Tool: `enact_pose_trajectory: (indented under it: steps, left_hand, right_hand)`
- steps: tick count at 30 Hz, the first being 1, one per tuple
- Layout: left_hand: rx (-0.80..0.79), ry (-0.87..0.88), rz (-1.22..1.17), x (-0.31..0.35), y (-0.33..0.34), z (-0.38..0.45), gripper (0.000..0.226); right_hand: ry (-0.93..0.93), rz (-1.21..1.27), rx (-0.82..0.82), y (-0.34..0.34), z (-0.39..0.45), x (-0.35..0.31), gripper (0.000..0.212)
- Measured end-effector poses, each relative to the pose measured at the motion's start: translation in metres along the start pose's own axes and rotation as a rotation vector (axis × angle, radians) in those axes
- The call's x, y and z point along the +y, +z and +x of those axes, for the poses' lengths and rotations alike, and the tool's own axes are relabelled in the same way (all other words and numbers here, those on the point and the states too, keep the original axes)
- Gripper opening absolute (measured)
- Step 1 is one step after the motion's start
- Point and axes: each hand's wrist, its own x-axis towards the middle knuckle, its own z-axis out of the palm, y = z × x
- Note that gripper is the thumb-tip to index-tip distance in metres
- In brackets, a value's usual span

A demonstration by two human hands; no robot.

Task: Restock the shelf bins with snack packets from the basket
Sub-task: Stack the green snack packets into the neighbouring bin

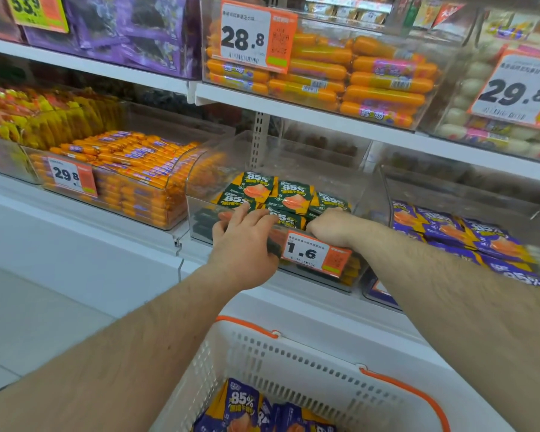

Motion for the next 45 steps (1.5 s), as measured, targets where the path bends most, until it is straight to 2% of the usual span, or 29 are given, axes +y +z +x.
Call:
enact_pose_trajectory:
  steps: [2, 3, 4, 5, 6, 7, 8, 9, 10, 12, 13, 14, 18, 20, 22, 24, 27, 30, 35, 38, 40, 43, 45]
  left_hand:
    - [0.063, 0.028, -0.008, -0.001, 0.0, -0.002, 0.063]
    - [0.16, 0.087, -0.002, -0.001, 0.001, -0.004, 0.056]
    - [0.271, 0.173, 0.017, -0.002, 0.003, -0.005, 0.047]
    - [0.35, 0.254, 0.015, -0.002, 0.005, -0.007, 0.036]
    - [0.377, 0.315, -0.017, -0.002, 0.008, -0.009, 0.027]
    - [0.302, 0.34, -0.063, -0.003, 0.01, -0.013, 0.022]
    - [0.157, 0.332, -0.094, -0.005, 0.014, -0.018, 0.02]
    - [-0.067, 0.284, -0.074, -0.007, 0.018, -0.024, 0.023]
    - [-0.305, 0.236, -0.015, -0.01, 0.022, -0.03, 0.027]
    - [-0.699, 0.196, 0.125, -0.019, 0.032, -0.036, 0.034]
    - [-0.854, 0.178, 0.179, -0.023, 0.039, -0.045, 0.035]
    - [-0.927, 0.175, 0.226, -0.025, 0.043, -0.046, 0.034]
    - [-0.983, 0.182, 0.305, -0.035, 0.068, -0.058, 0.023]
    - [-1.018, 0.189, 0.339, -0.035, 0.077, -0.063, 0.028]
    - [-1.059, 0.189, 0.376, -0.034, 0.082, -0.065, 0.033]
    - [-1.083, 0.21, 0.39, -0.032, 0.087, -0.065, 0.028]
    - [-1.083, 0.22, 0.396, -0.029, 0.092, -0.062, 0.021]
    - [-1.074, 0.227, 0.407, -0.025, 0.091, -0.06, 0.028]
    - [-1.084, 0.234, 0.41, -0.022, 0.091, -0.057, 0.035]
    - [-1.082, 0.219, 0.384, -0.022, 0.088, -0.057, 0.035]
    - [-1.063, 0.203, 0.367, -0.024, 0.085, -0.055, 0.036]
    - [-0.97, 0.171, 0.283, -0.03, 0.08, -0.048, 0.035]
    - [-0.882, 0.143, 0.19, -0.032, 0.074, -0.044, 0.036]
  right_hand:
    - [0.028, 0.081, 0.053, 0.003, -0.002, -0.001, 0.031]
    - [0.05, 0.112, 0.117, 0.005, -0.002, -0.001, 0.03]
    - [0.084, 0.159, 0.254, 0.007, -0.005, 0.0, 0.028]
    - [0.115, 0.198, 0.457, 0.011, -0.009, 0.0, 0.026]
    - [0.078, 0.223, 0.772, 0.019, -0.015, -0.001, 0.023]
    - [-0.005, 0.195, 1.051, 0.029, -0.023, -0.006, 0.019]
    - [-0.127, 0.162, 1.225, 0.041, -0.033, -0.014, 0.016]
    - [-0.251, 0.16, 1.3, 0.054, -0.041, -0.025, 0.013]
    - [-0.333, 0.187, 1.29, 0.073, -0.044, -0.034, 0.01]
    - [-0.36, 0.315, 1.147, 0.114, -0.045, -0.051, 0.004]
    - [-0.323, 0.415, 1.018, 0.144, -0.047, -0.062, 0.004]
    - [-0.276, 0.493, 0.885, 0.163, -0.048, -0.068, 0.006]
    - [-0.02, 0.687, 0.13, 0.253, -0.047, -0.095, 0.018]
    - [0.088, 0.758, -0.176, 0.292, -0.046, -0.106, 0.024]
    - [0.188, 0.787, -0.323, 0.321, -0.048, -0.113, 0.03]
    - [0.245, 0.733, -0.419, 0.343, -0.05, -0.117, 0.029]
    - [0.299, 0.712, -0.504, 0.371, -0.055, -0.12, 0.035]
    - [0.329, 0.761, -0.523, 0.385, -0.056, -0.123, 0.042]
    - [0.306, 0.693, -0.502, 0.38, -0.058, -0.121, 0.03]
    - [0.251, 0.661, -0.483, 0.355, -0.056, -0.115, 0.017]
    - [0.168, 0.692, -0.458, 0.33, -0.053, -0.107, 0.019]
    - [0.055, 0.694, -0.375, 0.283, -0.051, -0.092, 0.026]
    - [-0.005, 0.678, -0.297, 0.25, -0.049, -0.081, 0.021]
